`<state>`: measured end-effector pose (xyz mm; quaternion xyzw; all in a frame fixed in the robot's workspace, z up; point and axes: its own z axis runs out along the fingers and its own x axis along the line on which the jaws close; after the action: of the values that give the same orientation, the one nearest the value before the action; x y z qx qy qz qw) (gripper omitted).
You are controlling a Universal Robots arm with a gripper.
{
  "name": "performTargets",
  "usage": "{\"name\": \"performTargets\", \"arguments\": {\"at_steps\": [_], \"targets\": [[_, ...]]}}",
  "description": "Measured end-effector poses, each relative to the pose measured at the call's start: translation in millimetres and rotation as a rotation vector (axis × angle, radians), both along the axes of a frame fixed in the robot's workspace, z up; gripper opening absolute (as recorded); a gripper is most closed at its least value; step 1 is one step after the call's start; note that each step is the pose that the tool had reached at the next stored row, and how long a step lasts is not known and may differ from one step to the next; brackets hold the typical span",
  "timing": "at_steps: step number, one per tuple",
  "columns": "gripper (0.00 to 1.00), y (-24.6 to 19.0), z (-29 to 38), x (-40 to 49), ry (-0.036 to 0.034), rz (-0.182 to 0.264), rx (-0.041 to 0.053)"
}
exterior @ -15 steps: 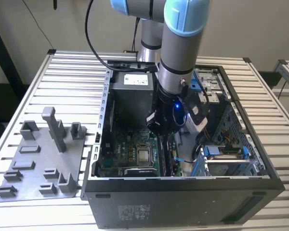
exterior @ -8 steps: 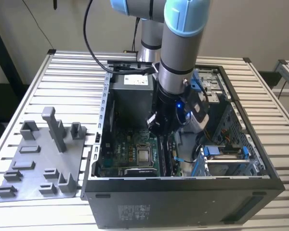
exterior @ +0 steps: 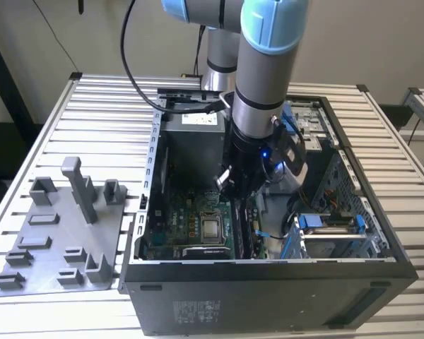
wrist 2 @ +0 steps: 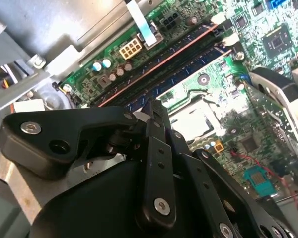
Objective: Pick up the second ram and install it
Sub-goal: 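Press down the second ram until it locks into place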
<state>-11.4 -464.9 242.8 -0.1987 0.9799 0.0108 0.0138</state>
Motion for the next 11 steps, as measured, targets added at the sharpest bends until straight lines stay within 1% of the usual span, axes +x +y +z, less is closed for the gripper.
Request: {"name": "performTargets", "arguments": {"at_steps": [11], "targets": [[0.11,0.0,0.0,0.0,-0.0047,0.125,0.0021]]}}
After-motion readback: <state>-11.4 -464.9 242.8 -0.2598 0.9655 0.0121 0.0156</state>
